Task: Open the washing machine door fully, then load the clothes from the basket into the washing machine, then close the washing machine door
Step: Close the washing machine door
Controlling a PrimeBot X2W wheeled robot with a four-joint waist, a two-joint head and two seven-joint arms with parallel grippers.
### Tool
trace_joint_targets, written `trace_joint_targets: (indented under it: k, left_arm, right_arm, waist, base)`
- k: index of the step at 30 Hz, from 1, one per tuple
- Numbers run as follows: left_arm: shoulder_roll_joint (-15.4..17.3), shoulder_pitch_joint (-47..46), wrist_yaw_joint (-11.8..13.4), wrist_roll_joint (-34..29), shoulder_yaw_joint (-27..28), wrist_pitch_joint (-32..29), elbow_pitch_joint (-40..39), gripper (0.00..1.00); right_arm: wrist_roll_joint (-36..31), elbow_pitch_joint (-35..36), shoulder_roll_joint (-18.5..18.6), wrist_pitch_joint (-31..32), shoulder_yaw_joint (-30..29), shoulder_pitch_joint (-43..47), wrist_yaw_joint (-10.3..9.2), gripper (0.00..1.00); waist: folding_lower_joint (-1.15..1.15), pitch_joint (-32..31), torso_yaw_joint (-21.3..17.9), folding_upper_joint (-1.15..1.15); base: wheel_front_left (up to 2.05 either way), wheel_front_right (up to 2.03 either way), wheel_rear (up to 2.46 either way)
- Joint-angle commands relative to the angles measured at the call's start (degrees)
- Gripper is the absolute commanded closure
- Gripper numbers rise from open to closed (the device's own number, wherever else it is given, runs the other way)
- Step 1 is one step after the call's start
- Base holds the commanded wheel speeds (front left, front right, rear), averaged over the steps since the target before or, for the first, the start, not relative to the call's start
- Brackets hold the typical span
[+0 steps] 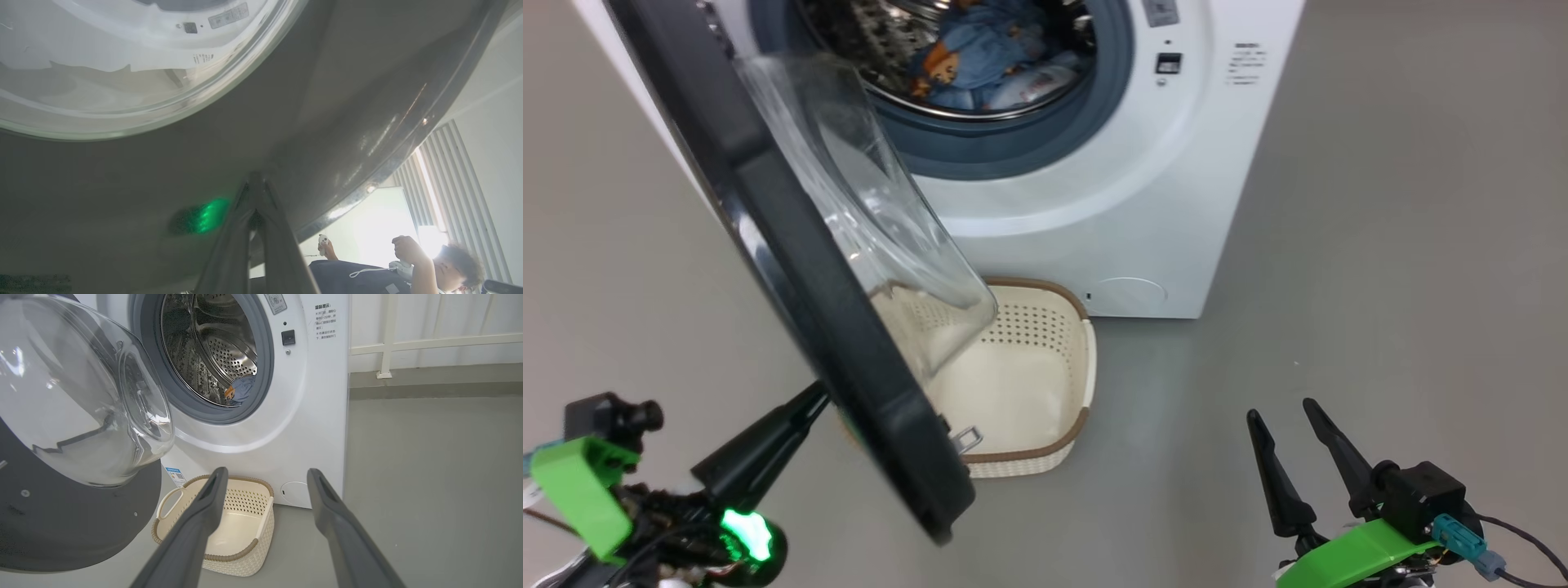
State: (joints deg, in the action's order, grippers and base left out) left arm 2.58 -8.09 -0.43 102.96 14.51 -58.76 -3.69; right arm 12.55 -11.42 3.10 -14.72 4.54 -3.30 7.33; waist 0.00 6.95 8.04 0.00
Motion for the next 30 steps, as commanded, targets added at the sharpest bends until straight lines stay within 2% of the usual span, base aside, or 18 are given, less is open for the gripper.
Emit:
trace_joint_targets:
  k: [1, 11, 16, 23, 30]
  left_arm:
    - [0.4, -2.6, -0.8, 1.1, 0.3, 0.5, -1.1, 1.0]
    - [0.3, -6.5, -5.0, 3.2, -6.3, 8.5, 3.2, 1.0]
    - [0.3, -9.8, -6.3, 1.4, -7.9, 13.5, 5.8, 1.0]
    - [0.3, -14.5, -7.0, 0.7, -10.5, 18.7, 8.8, 1.0]
    - [0.3, -19.2, -7.0, -1.5, -10.3, 25.1, 11.4, 1.0]
  right_arm:
    - [0.4, 1.7, -0.2, -0.3, 1.1, -0.1, 0.16, 0.0]
    - [0.5, 2.2, -0.2, -0.3, 0.9, -0.4, 0.16, 0.0]
    - [0.7, 2.1, -0.2, -0.3, 1.0, -0.8, 0.16, 0.0]
    - [1.3, 1.9, -0.2, -0.3, 1.8, -1.6, 0.16, 0.0]
    - [1.7, 2.2, -0.2, -0.3, 2.0, -2.3, 0.16, 0.0]
  waist:
    - [0.0, 0.5, -2.3, 0.0]
    - [0.0, 1.8, -7.1, 0.0]
    - [0.0, 2.9, -9.1, 0.0]
    - [0.0, 4.3, -12.2, 0.0]
    - [0.0, 5.7, -15.3, 0.0]
  base:
    - [0.0, 0.0, 0.0]
    - [0.0, 0.0, 0.0]
    - [0.0, 0.0, 0.0]
    - [0.0, 0.0, 0.0]
    - [0.0, 0.0, 0.0]
